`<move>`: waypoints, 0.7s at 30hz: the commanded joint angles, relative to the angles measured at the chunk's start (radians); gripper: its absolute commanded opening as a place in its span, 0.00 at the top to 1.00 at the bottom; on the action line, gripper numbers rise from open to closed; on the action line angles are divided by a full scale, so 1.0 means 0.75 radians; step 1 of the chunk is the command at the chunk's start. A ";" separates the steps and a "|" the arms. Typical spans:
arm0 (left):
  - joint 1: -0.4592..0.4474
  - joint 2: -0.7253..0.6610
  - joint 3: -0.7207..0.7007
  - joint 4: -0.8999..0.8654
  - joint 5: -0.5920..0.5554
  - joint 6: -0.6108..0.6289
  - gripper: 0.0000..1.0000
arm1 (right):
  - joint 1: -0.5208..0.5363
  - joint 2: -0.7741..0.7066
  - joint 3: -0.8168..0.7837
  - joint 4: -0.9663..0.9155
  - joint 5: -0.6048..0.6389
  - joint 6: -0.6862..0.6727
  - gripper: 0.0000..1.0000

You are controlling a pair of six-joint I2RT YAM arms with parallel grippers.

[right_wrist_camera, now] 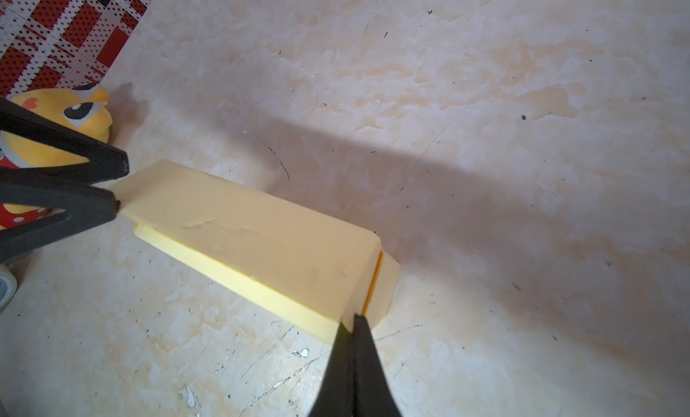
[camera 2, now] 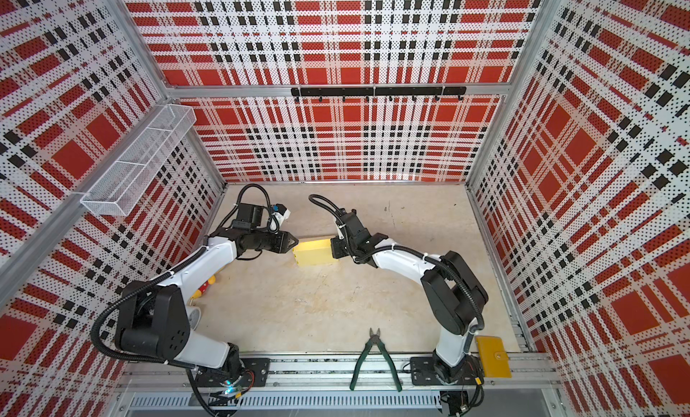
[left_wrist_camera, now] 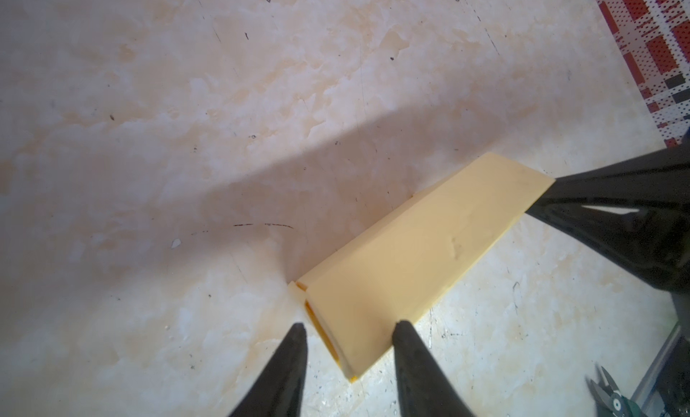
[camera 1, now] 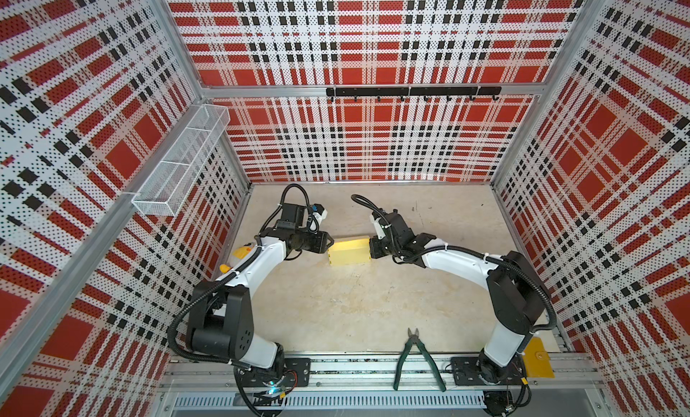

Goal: Assemble paper box
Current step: Fold and tuck the lid into the gap.

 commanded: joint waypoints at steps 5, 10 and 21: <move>-0.017 0.055 0.000 -0.070 -0.069 0.042 0.62 | 0.016 0.000 -0.011 -0.021 -0.026 -0.006 0.96; -0.024 0.065 -0.006 -0.066 -0.075 0.047 0.63 | 0.020 -0.019 -0.015 -0.020 -0.029 -0.006 0.92; -0.030 0.068 -0.023 -0.056 -0.090 0.065 0.66 | 0.026 -0.107 -0.057 0.002 -0.029 -0.011 0.85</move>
